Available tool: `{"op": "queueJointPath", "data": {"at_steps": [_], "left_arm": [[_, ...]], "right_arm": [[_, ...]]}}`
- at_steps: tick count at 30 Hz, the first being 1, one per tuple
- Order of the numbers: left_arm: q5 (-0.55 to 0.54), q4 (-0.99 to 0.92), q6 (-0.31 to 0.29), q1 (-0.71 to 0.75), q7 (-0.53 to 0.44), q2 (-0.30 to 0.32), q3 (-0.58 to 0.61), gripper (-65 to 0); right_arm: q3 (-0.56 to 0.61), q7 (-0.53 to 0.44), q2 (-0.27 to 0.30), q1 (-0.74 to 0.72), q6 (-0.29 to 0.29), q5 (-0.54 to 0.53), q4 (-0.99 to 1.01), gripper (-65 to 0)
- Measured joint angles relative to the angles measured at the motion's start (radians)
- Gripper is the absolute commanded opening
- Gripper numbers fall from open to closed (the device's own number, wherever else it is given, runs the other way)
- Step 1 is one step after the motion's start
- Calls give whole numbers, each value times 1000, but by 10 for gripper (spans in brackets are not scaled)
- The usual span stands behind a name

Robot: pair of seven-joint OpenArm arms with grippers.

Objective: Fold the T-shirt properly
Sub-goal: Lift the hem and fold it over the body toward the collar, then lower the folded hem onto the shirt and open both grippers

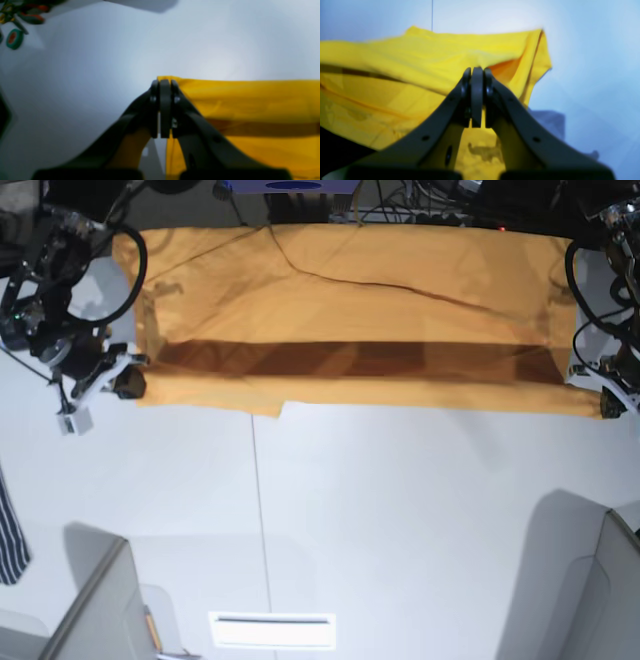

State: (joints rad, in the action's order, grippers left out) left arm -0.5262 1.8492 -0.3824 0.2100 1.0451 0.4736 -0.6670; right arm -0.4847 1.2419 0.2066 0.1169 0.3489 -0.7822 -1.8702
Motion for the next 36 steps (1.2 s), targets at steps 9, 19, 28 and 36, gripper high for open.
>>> {"op": "queueJointPath", "data": {"at_steps": [9, 19, 28, 36], "left_arm": [[-5, 9, 1, -120, 141, -2, 1, -650], [-16, 19, 1, -152, 143, 0, 0, -650], [-6, 65, 1, -41, 157, -4, -2, -650], [-8, 69, 0, 60, 153, -5, -3, -650]], "right_arm": [[0, 42, 3, -74, 0, 0, 0, -650], [0, 45, 3, -87, 0, 1, 0, -650], [0, 49, 6, -36, 0, 1, 0, -650], [-1, 42, 5, 49, 0, 1, 0, -650]]}}
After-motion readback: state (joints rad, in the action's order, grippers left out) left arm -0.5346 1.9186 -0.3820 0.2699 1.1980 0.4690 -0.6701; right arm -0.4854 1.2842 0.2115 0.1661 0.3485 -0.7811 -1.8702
